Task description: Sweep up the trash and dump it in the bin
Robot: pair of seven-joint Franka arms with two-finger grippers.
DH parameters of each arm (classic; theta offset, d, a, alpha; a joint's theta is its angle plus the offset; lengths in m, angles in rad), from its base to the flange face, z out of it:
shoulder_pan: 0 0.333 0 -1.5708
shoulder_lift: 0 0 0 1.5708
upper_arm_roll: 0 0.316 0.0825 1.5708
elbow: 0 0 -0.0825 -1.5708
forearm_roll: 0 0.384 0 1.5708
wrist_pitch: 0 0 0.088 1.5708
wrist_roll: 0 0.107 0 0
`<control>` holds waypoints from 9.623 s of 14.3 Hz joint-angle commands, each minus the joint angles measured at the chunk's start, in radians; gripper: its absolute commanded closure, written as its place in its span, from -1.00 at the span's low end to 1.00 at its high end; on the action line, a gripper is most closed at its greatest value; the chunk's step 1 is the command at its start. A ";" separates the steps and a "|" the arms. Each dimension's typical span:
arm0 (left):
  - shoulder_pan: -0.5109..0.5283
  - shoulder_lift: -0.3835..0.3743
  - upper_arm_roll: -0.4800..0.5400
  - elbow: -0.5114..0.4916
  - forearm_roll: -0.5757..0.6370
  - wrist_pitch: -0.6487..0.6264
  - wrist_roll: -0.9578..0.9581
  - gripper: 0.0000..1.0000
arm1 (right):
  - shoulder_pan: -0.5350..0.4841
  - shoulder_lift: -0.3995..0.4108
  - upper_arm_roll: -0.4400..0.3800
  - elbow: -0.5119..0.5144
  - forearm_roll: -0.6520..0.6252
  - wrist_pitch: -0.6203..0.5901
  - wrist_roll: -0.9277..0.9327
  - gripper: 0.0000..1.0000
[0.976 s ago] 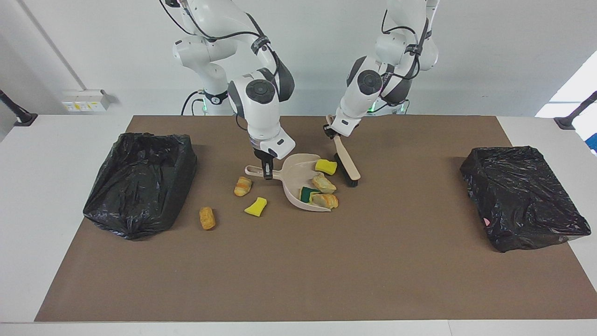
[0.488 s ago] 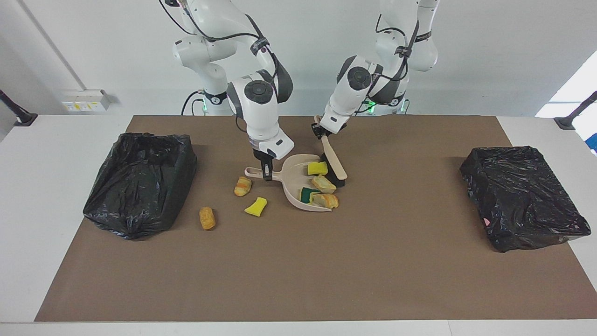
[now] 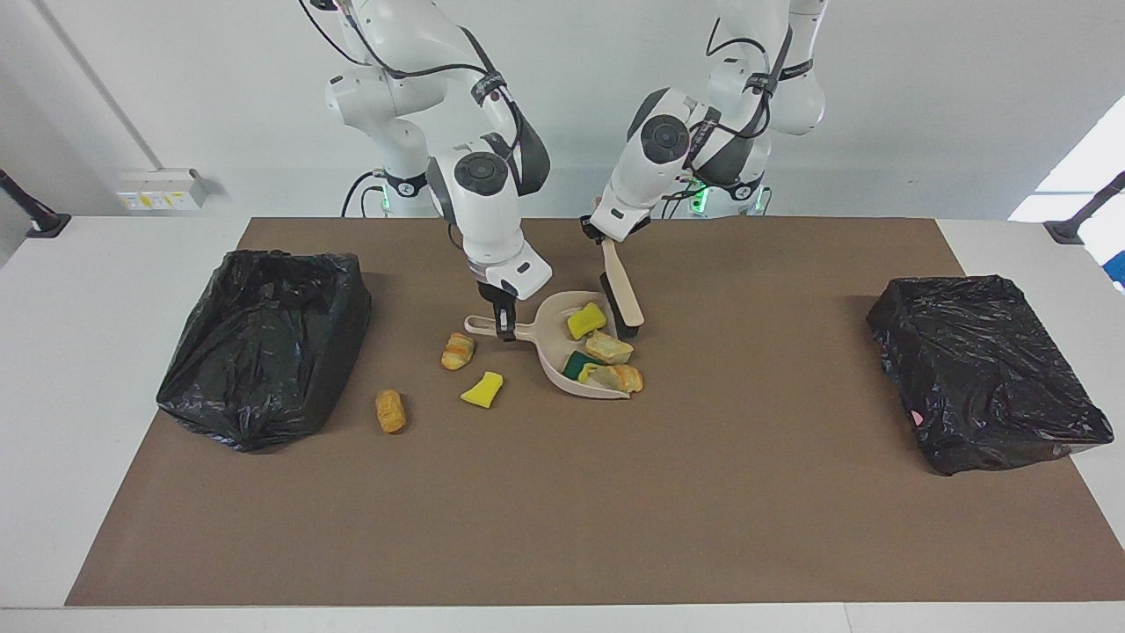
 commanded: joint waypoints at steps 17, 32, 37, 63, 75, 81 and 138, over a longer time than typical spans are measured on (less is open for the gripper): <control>-0.166 -0.190 -0.013 -0.289 0.124 0.216 -0.116 1.00 | -0.374 -0.047 0.009 0.291 0.112 -0.371 -0.377 1.00; -0.235 -0.160 -0.012 -0.383 0.112 0.351 -0.100 1.00 | -0.850 -0.135 -0.035 0.319 0.067 -0.479 -0.847 1.00; -0.229 -0.130 -0.012 -0.383 0.112 0.384 -0.068 1.00 | -0.901 -0.164 -0.037 0.265 -0.120 -0.389 -0.825 1.00; 0.472 -0.121 -0.004 -0.159 0.158 0.245 0.514 -1.00 | -0.421 -0.247 -0.006 0.231 -0.951 -0.738 -0.131 1.00; 0.695 -0.088 -0.003 0.226 0.283 -0.131 0.751 -1.00 | -0.431 -0.262 -0.009 0.294 -0.592 -0.769 0.075 1.00; 0.709 -0.075 -0.001 0.479 0.290 -0.328 0.760 -1.00 | -0.422 -0.271 -0.006 0.286 -0.228 -0.769 0.518 1.00; 0.352 0.253 -0.012 0.483 0.261 0.186 0.335 -1.00 | 0.397 -0.084 0.081 -0.112 0.187 -0.021 2.091 -1.00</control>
